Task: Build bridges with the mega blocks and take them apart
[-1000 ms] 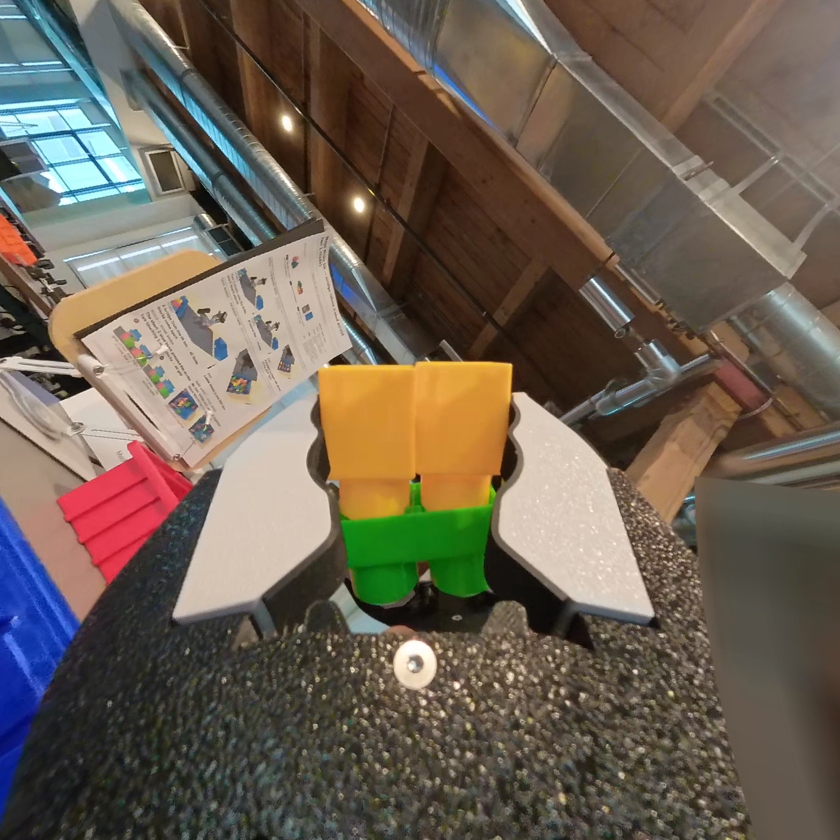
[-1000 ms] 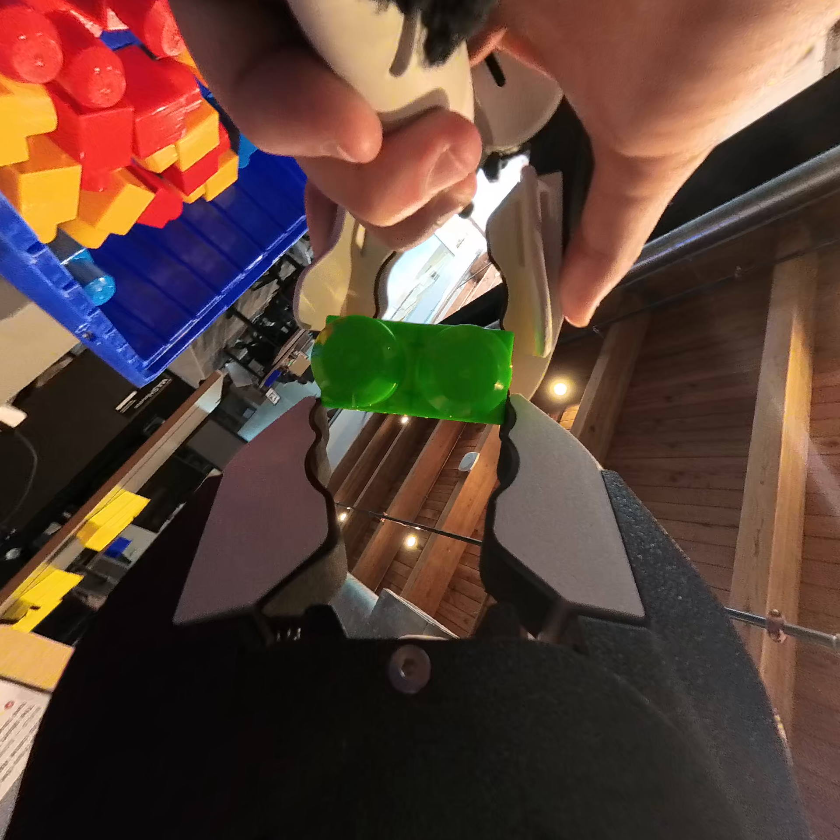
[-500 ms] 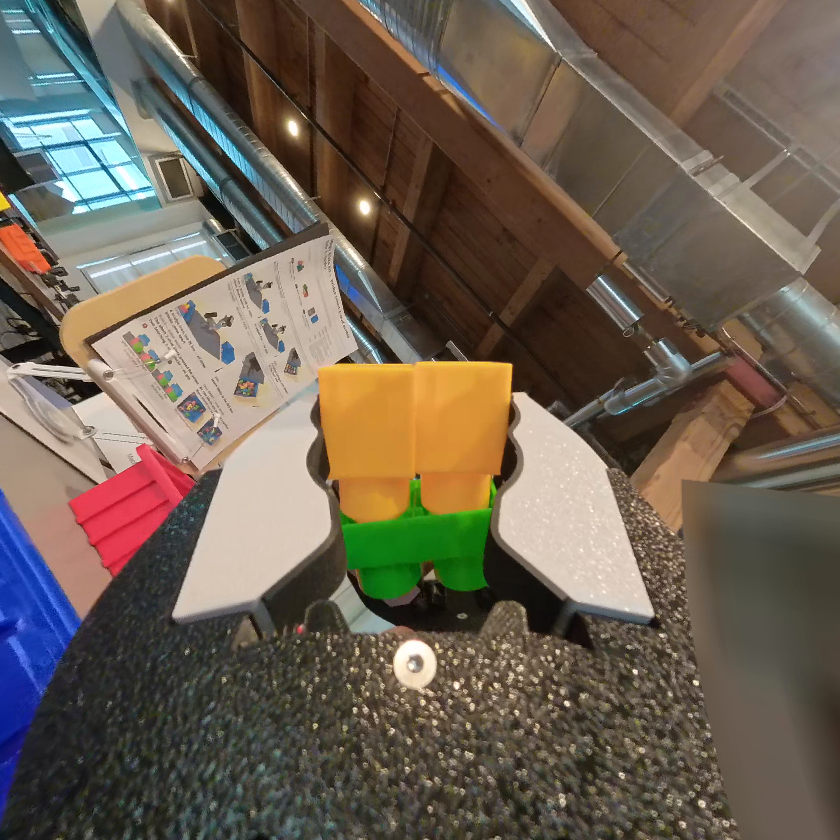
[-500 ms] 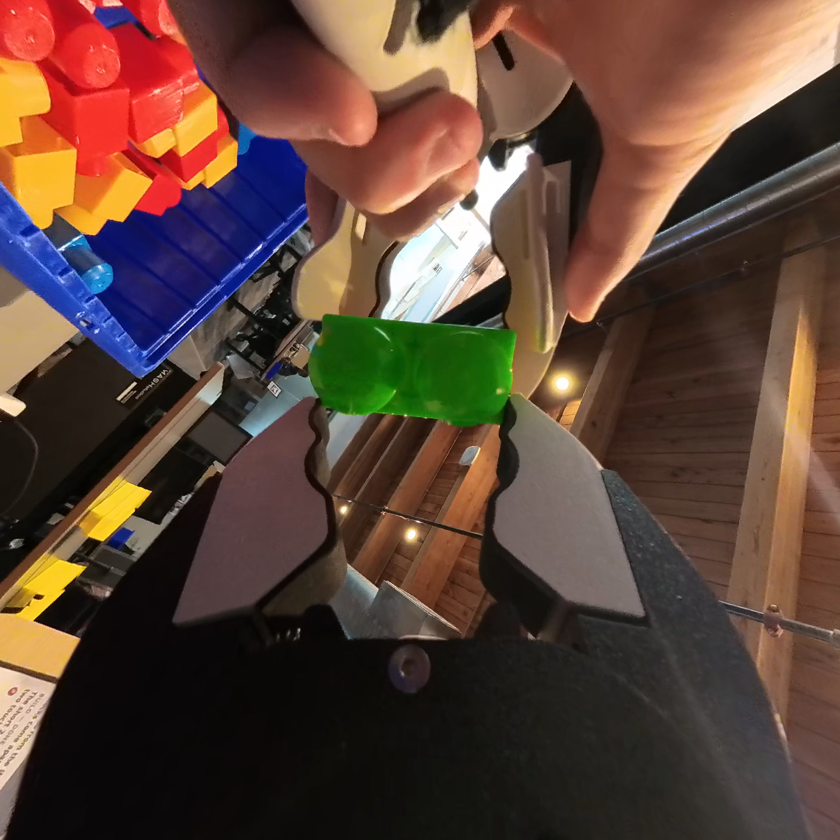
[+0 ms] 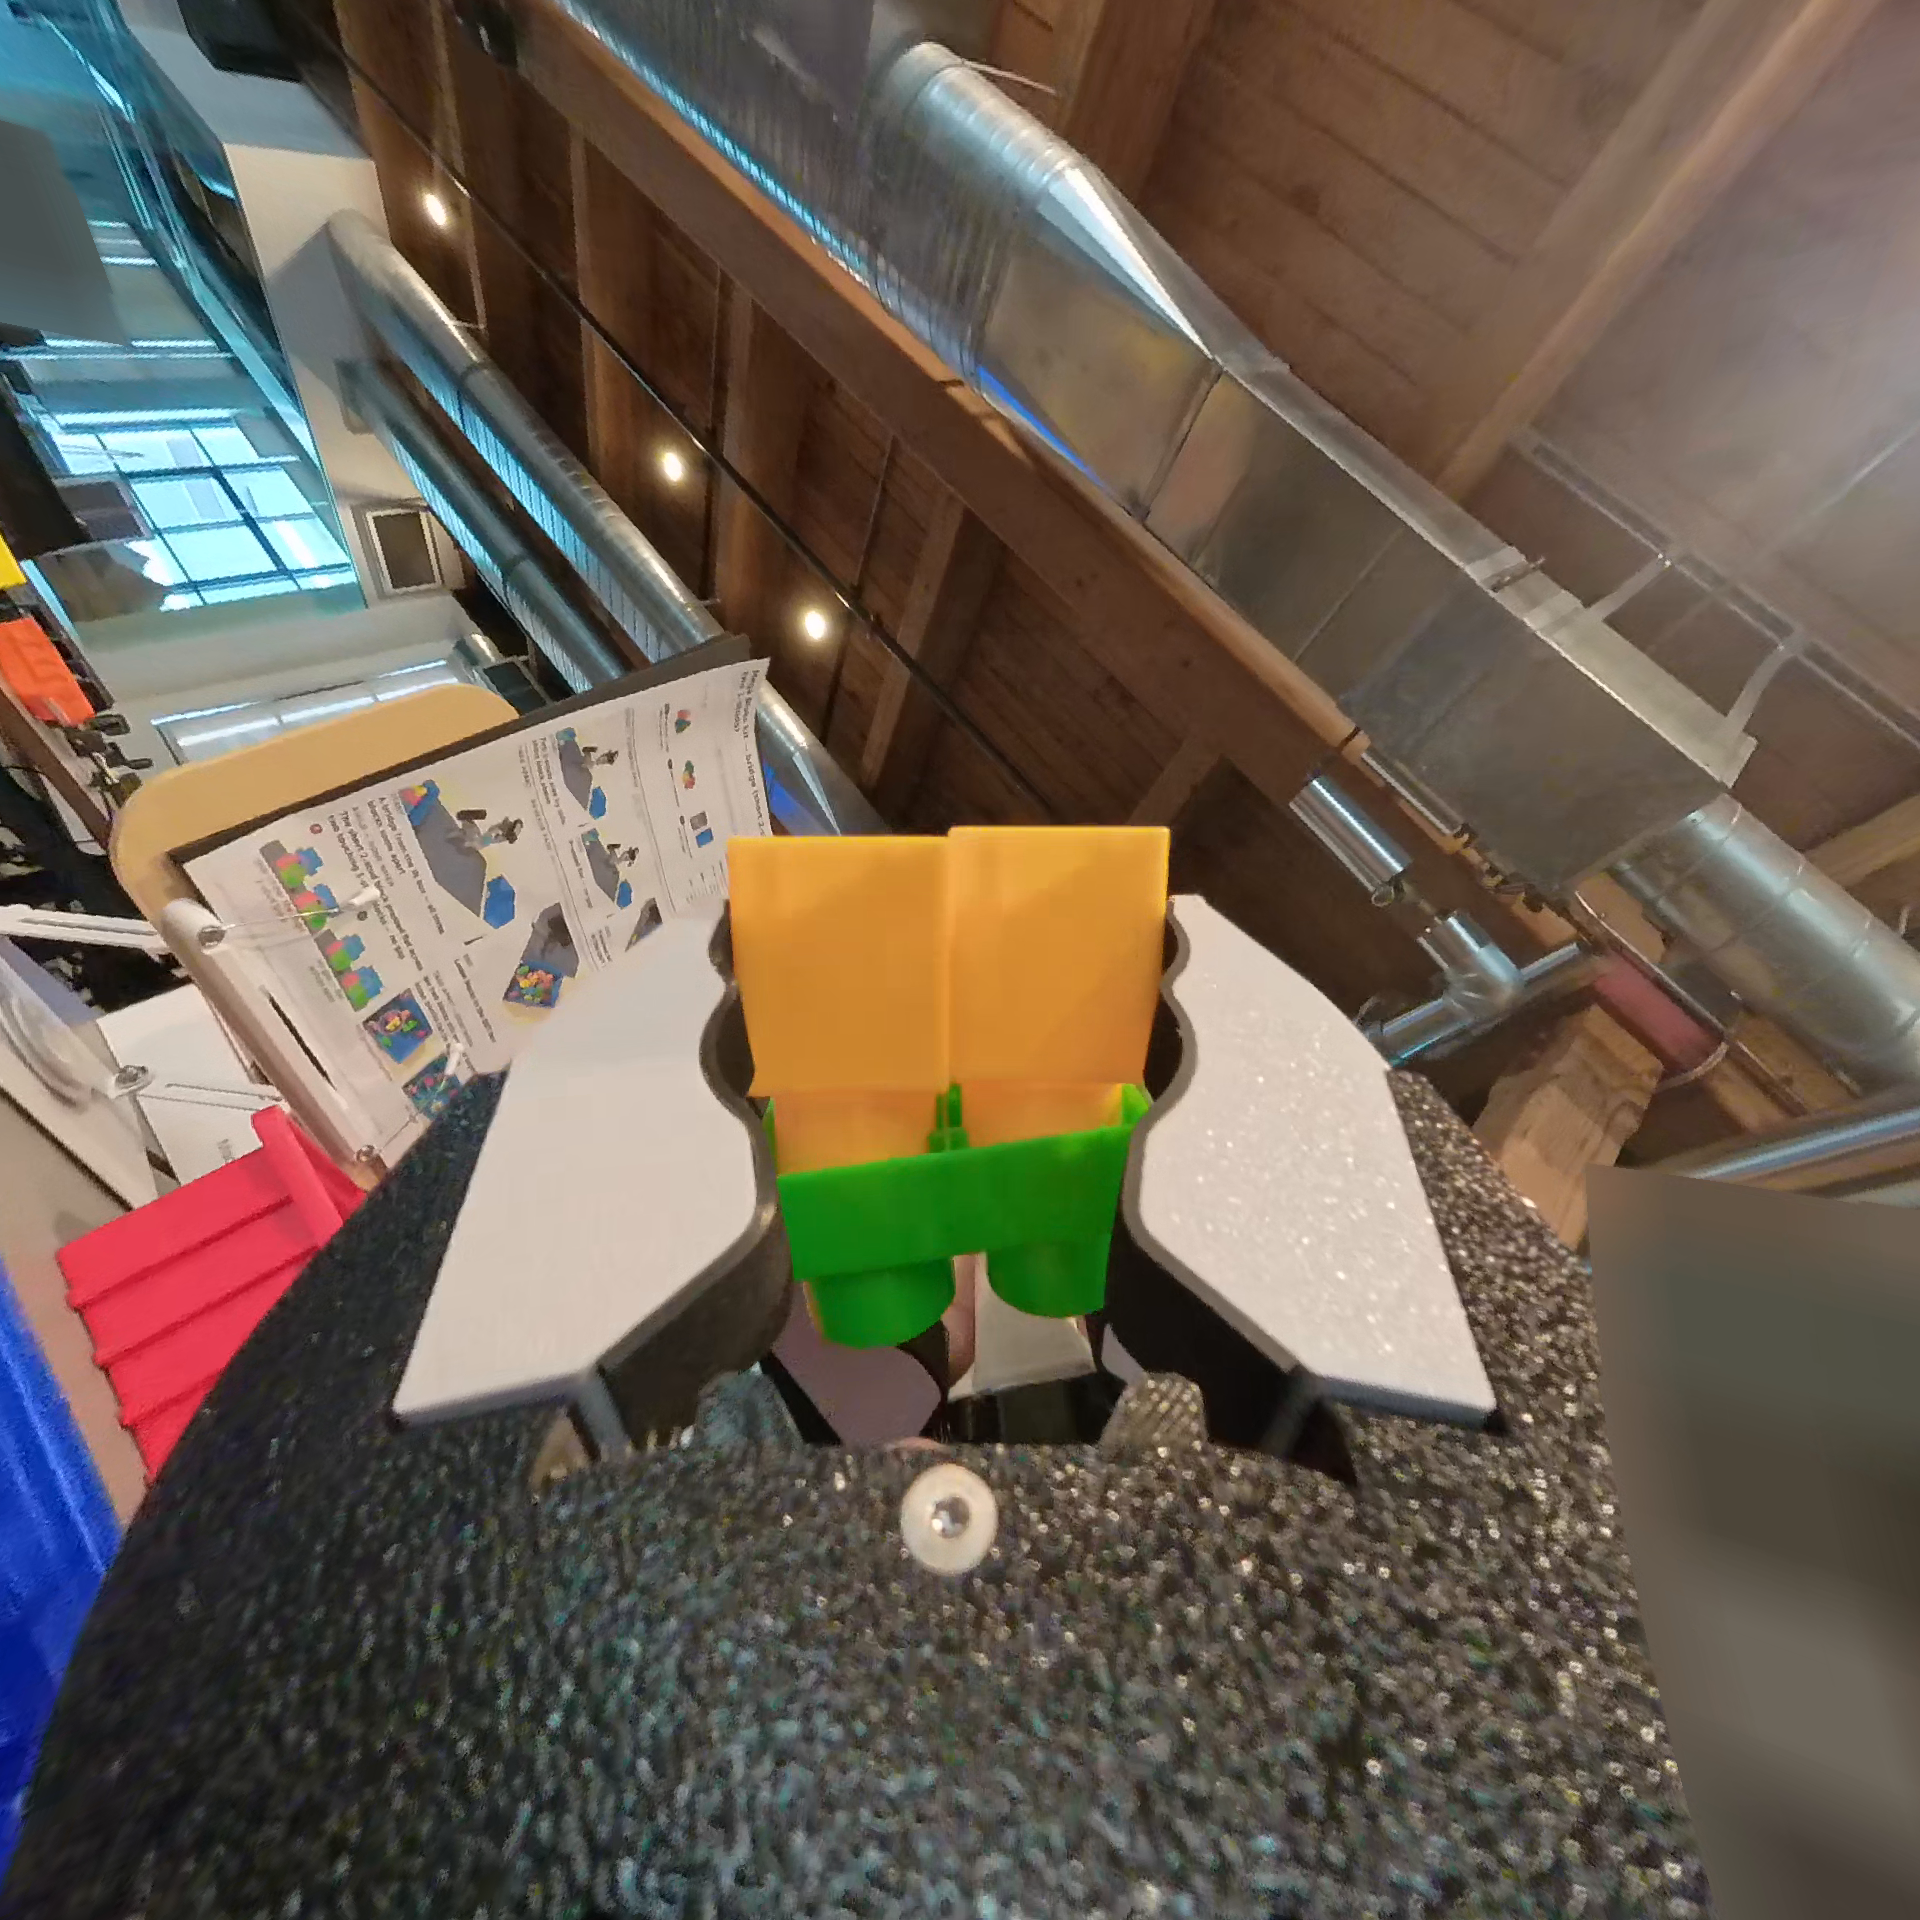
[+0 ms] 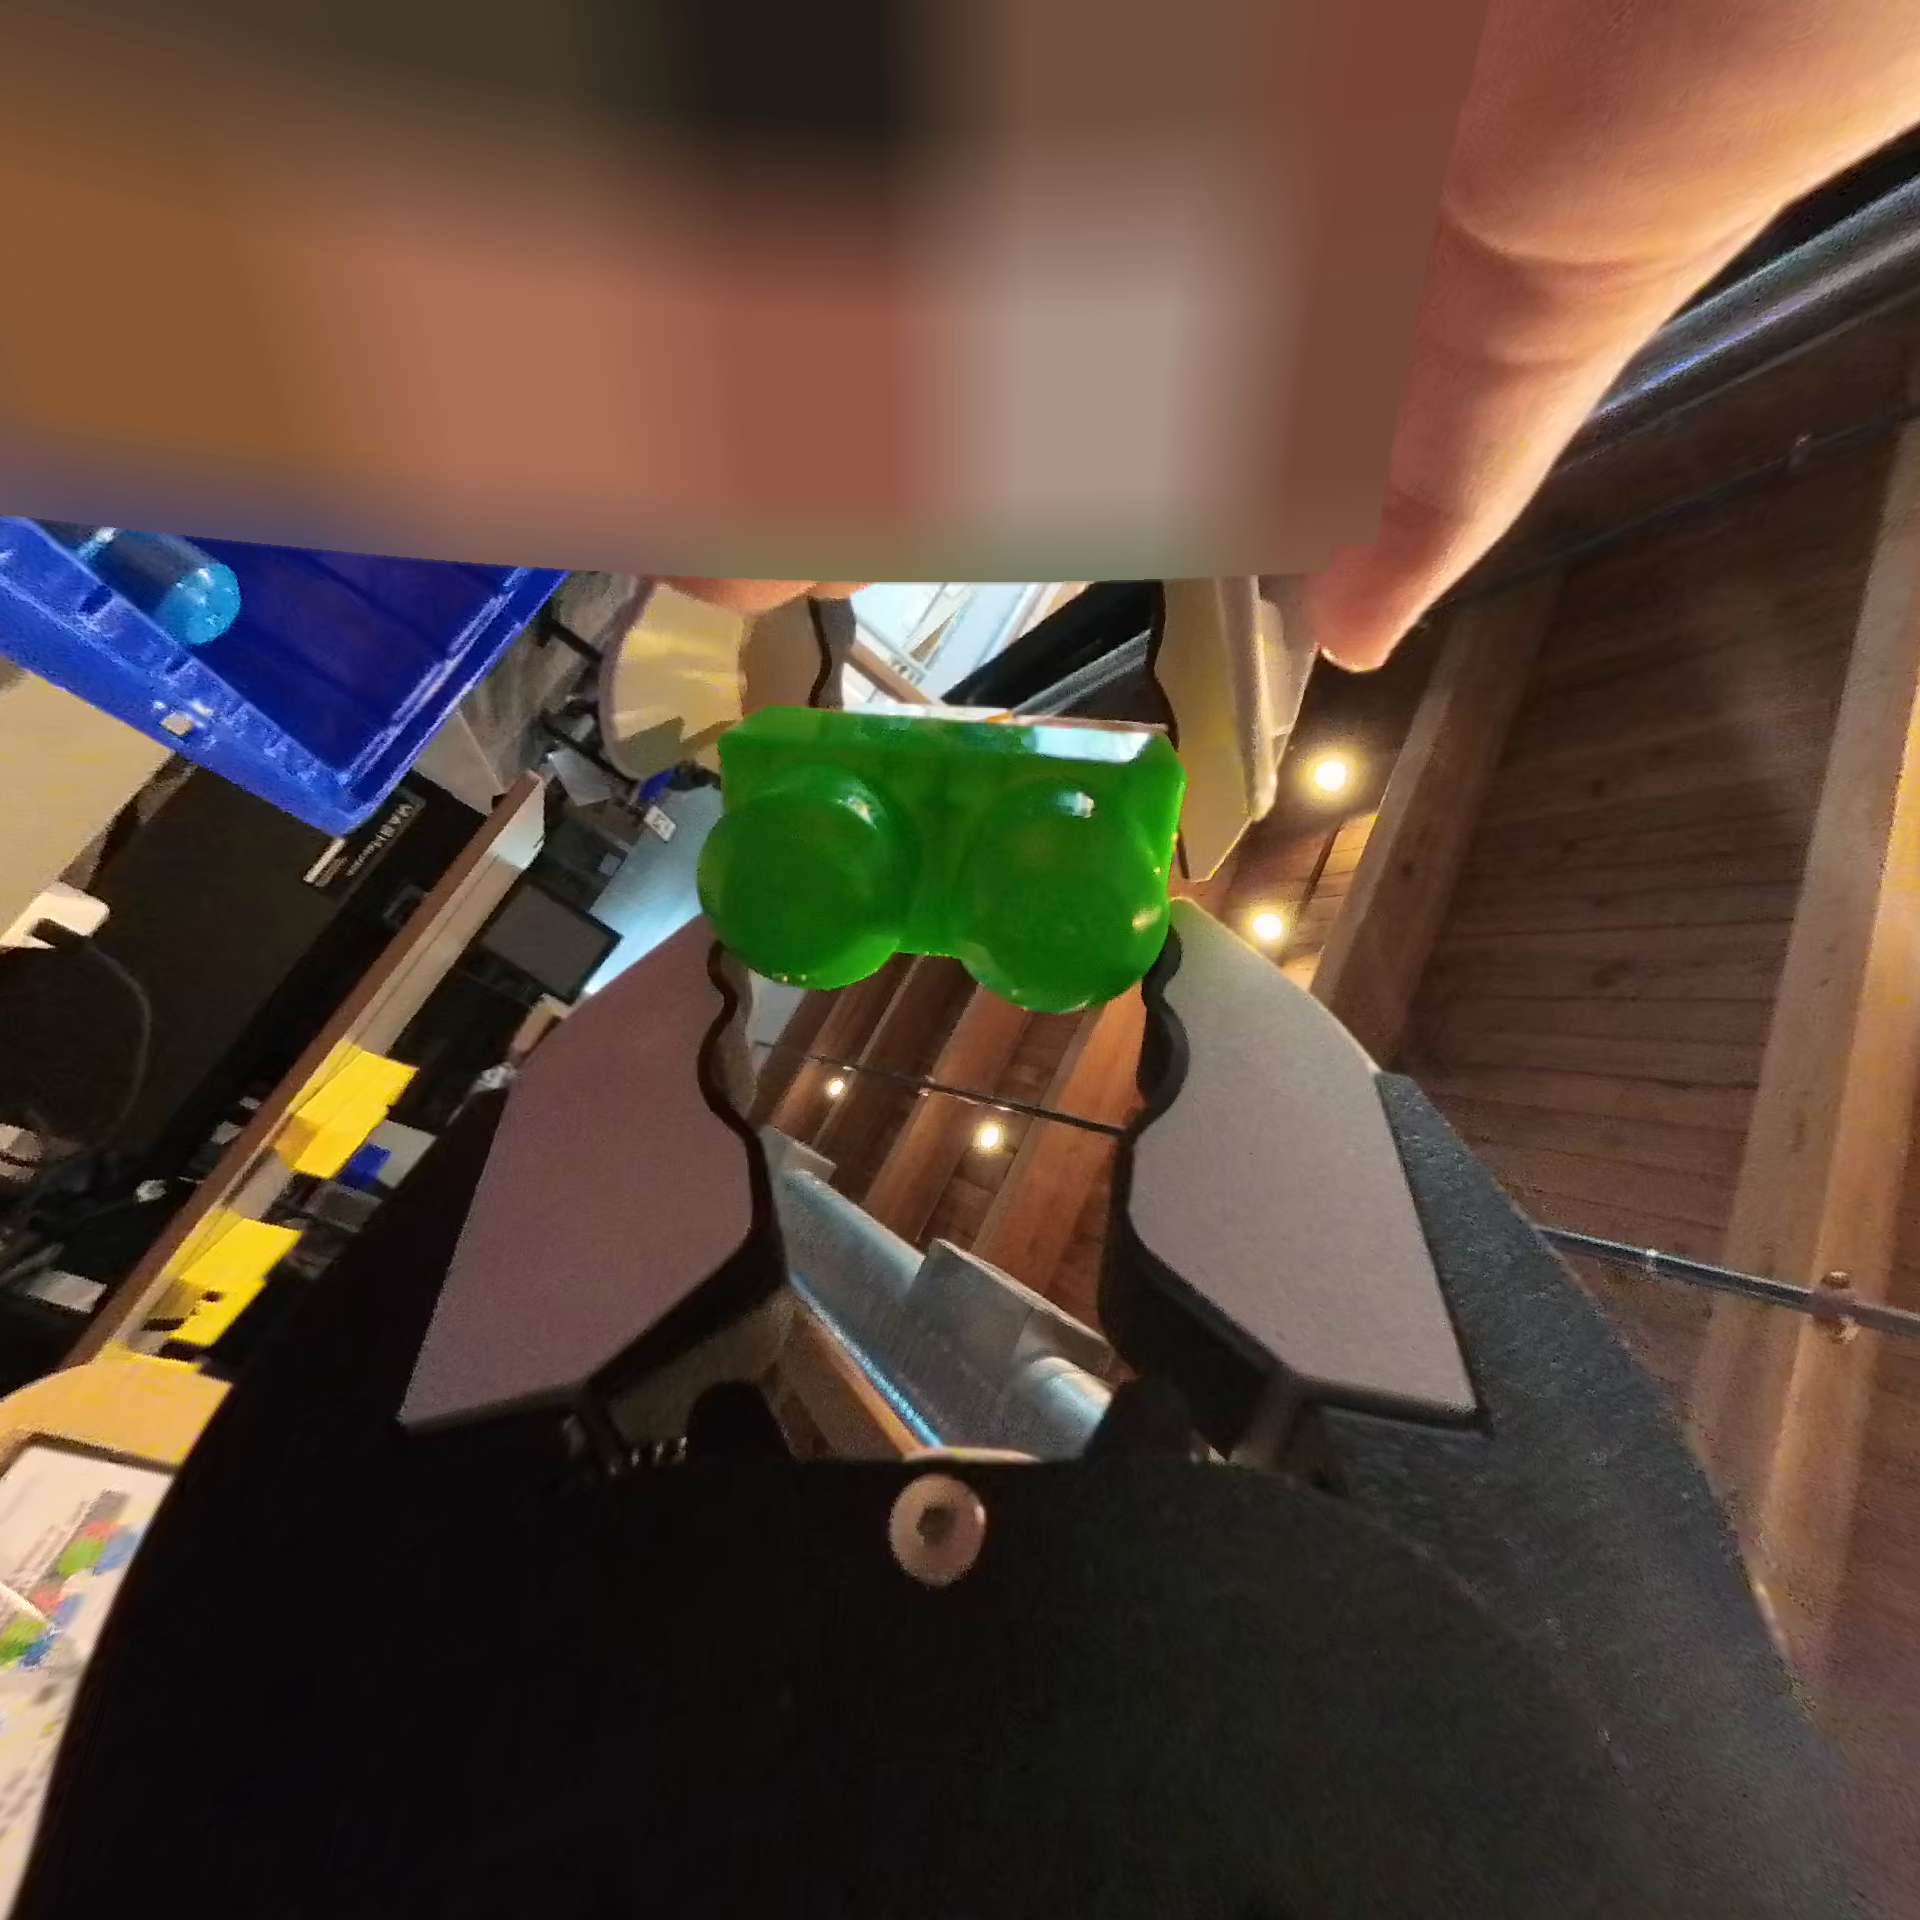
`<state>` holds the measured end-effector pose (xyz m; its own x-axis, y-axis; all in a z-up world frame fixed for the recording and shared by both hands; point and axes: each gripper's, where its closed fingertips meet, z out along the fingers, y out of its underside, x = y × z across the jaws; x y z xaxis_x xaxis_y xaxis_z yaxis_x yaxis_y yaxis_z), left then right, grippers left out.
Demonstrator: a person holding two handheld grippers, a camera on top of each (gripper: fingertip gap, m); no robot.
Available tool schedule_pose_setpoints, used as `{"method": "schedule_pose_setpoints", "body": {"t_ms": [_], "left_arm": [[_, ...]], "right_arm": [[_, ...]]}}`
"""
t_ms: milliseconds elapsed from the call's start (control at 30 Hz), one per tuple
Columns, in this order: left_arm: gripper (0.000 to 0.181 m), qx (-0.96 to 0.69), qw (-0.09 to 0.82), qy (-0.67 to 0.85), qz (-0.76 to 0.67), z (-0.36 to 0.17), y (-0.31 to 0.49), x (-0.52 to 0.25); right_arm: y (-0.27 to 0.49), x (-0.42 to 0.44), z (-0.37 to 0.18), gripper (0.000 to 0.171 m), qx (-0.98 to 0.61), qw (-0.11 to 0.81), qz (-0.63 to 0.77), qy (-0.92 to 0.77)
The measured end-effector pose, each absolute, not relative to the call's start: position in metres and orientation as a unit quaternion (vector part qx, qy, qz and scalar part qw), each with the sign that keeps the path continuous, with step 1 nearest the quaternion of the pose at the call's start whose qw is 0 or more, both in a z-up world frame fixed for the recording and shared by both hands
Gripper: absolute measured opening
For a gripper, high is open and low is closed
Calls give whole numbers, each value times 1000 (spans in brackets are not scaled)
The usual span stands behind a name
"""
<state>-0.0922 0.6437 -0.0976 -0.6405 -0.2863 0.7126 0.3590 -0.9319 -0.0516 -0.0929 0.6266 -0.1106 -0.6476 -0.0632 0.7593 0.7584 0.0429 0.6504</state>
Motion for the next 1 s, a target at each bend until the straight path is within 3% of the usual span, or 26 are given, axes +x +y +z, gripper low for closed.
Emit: {"method": "schedule_pose_setpoints", "body": {"t_ms": [500,667,833,1000], "left_arm": [[74,-375,173,-56,-909,-100,653,-100],[74,-377,175,-57,-908,-104,655,-104],[74,-383,190,-54,-902,-107,661,-111],[74,-385,201,-46,-899,-109,665,-119]], "right_arm": [[631,-100,-114,78,-280,351,-612,-651],[634,-98,-122,58,-293,345,-603,-657],[634,-101,-127,51,-312,354,-583,-661],[638,-98,-134,59,-341,355,-565,-662]]}}
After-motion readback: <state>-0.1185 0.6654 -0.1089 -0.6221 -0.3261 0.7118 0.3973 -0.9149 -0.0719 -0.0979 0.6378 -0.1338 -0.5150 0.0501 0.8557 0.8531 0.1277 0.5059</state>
